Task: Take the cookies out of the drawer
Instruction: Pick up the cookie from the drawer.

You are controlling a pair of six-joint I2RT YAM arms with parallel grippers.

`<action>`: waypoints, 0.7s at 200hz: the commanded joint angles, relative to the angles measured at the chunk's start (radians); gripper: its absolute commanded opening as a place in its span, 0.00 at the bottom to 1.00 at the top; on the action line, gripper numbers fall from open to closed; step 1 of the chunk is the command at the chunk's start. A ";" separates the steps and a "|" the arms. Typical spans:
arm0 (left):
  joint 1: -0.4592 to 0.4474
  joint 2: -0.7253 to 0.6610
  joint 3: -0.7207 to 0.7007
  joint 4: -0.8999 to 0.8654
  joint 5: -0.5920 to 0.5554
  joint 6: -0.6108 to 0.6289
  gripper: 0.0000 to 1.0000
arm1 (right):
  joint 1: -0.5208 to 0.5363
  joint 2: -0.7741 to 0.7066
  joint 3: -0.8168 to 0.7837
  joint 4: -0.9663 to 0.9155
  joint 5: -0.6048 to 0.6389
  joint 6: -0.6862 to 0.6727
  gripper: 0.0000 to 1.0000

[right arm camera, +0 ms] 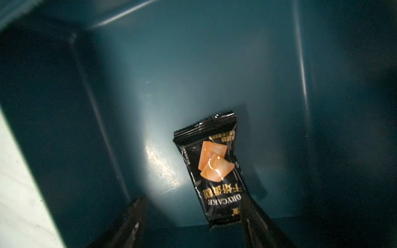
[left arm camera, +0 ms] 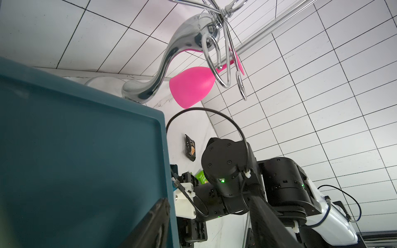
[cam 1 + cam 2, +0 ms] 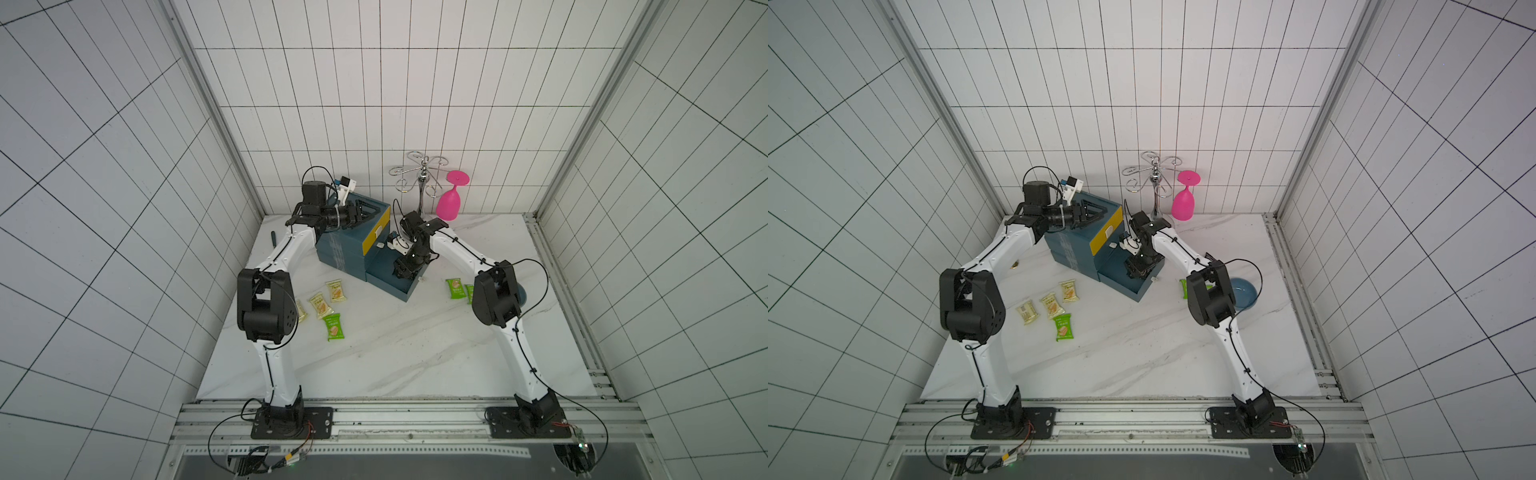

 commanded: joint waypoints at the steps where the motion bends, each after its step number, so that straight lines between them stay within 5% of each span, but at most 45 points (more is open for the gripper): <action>1: 0.007 0.111 -0.081 -0.186 -0.074 -0.002 0.64 | 0.008 0.046 0.083 -0.062 0.042 -0.061 0.72; 98: 0.009 0.120 -0.080 -0.174 -0.078 -0.009 0.64 | 0.023 0.146 0.176 -0.060 0.148 -0.071 0.69; 140: 0.010 0.119 -0.090 -0.174 -0.078 -0.009 0.64 | 0.029 0.151 0.158 -0.018 0.189 -0.035 0.50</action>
